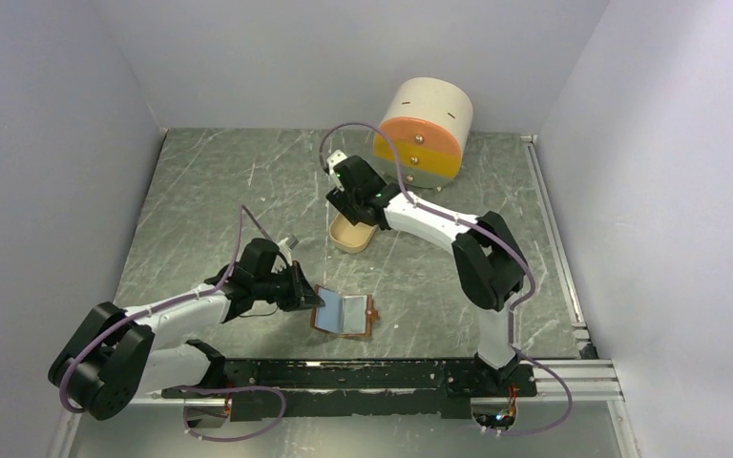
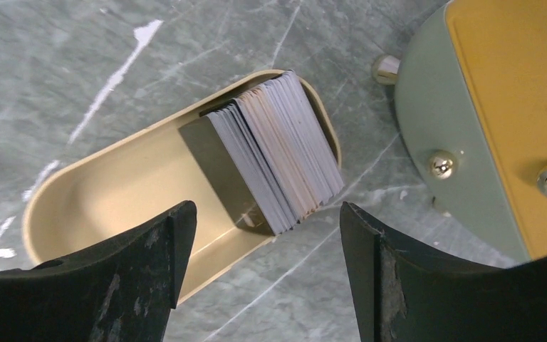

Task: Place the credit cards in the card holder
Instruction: Pick up the credit card from the storage box.

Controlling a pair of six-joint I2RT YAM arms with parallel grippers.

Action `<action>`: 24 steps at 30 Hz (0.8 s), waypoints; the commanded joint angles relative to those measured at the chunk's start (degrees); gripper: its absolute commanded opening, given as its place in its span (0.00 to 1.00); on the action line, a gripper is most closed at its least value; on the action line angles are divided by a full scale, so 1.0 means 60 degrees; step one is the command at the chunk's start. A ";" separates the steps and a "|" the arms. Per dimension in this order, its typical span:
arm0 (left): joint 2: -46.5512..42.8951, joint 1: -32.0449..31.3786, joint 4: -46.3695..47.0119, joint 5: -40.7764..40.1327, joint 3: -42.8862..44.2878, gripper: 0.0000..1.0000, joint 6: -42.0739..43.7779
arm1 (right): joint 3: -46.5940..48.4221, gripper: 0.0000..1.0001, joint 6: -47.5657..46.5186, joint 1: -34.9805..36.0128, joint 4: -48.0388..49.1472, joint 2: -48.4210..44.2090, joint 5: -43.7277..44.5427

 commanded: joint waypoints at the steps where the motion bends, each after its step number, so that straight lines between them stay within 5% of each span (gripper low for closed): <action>1: -0.0142 0.0051 0.0103 0.0268 -0.0113 0.09 -0.0057 | 0.0395 0.78 -0.1085 -0.0085 -0.0164 0.0758 0.0585; 11: -0.0214 0.0056 0.0173 0.0274 -0.0141 0.09 -0.0143 | 0.0425 0.83 -0.1565 -0.0056 0.0386 0.1492 0.1914; 24: -0.0095 0.0047 0.0070 0.0337 0.0006 0.09 -0.0158 | 0.0403 0.63 -0.1482 -0.0027 0.0453 0.1077 0.1623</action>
